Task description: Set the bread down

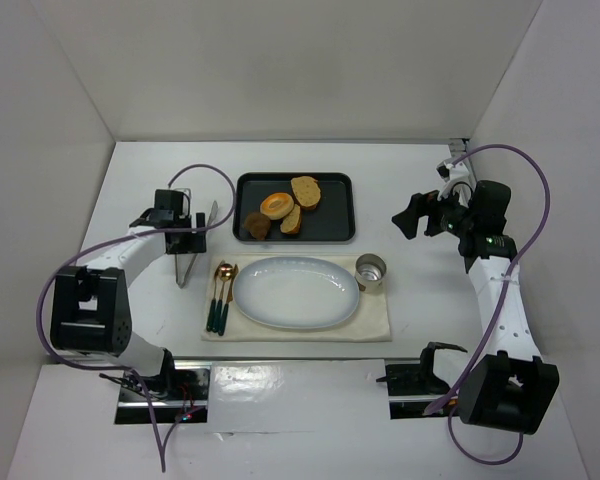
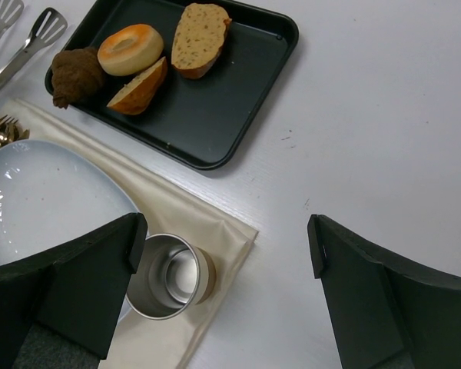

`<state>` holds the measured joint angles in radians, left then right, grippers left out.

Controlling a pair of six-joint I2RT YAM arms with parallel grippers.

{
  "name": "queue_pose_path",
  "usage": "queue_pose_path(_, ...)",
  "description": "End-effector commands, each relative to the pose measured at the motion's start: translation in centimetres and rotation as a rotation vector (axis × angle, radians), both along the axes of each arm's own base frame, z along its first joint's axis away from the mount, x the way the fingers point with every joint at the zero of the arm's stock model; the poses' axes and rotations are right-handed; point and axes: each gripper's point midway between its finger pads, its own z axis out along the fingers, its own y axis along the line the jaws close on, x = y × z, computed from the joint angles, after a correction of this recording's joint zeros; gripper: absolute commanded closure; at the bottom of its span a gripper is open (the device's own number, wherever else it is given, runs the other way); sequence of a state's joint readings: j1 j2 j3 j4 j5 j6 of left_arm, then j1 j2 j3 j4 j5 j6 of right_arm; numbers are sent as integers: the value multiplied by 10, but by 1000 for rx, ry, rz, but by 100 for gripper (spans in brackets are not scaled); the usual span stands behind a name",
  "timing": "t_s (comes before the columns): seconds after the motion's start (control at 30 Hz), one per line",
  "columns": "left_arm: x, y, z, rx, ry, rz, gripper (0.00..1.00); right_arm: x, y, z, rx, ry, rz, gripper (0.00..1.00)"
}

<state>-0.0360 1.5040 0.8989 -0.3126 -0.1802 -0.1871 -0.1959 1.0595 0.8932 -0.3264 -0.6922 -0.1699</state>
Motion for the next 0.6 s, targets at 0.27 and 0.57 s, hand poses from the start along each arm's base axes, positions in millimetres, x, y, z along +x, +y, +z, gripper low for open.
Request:
queue_pose_path(0.27, 4, -7, -19, -45, 66, -59, 4, 3, -1, 8, -17, -25, -1, 1)
queue_pose_path(0.57, 0, -1, -34, -47, 114, -39, 8, 3, -1, 8, -17, -25, -1, 1)
